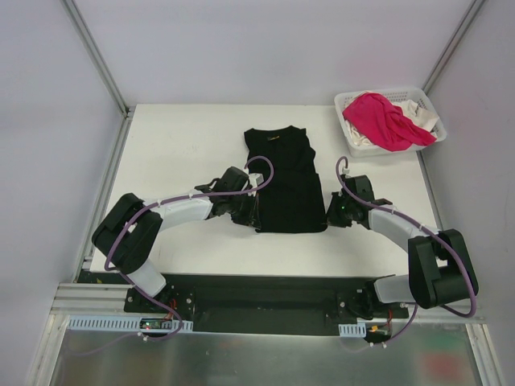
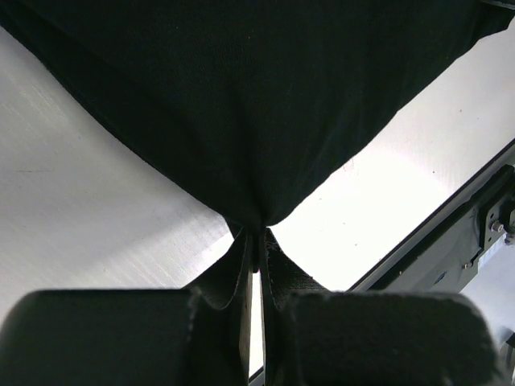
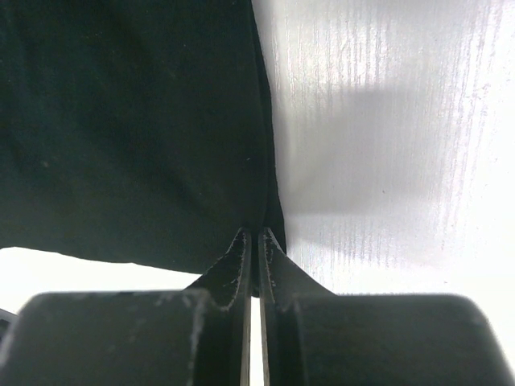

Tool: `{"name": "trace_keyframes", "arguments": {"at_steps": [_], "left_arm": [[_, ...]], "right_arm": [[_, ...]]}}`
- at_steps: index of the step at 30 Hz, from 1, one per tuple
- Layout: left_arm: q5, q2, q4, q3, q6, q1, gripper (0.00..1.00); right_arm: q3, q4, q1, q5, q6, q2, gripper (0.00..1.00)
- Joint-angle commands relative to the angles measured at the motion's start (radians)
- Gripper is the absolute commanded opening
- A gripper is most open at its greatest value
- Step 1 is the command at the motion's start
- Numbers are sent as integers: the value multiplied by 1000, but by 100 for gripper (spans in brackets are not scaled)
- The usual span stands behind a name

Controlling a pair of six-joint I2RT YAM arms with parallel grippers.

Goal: Fold and stack the t-shirts
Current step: Fold the long partially folded tshirt into a neat square

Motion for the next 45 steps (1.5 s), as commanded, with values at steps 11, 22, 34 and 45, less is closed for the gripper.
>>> {"name": "trace_keyframes", "arguments": {"at_steps": [11, 22, 34, 45], "left_arm": [[-39, -71, 6, 38, 26, 8, 0], [-125, -148, -43, 121, 60, 42, 0], [-204, -212, -67, 162, 65, 65, 0], [-202, -94, -121, 431, 128, 181, 0]], "right_arm": [[56, 7, -5, -31, 8, -24, 1], [174, -38, -5, -28, 2, -18, 1], [321, -65, -5, -16, 7, -15, 1], [562, -67, -5, 4, 1, 134, 1]]}}
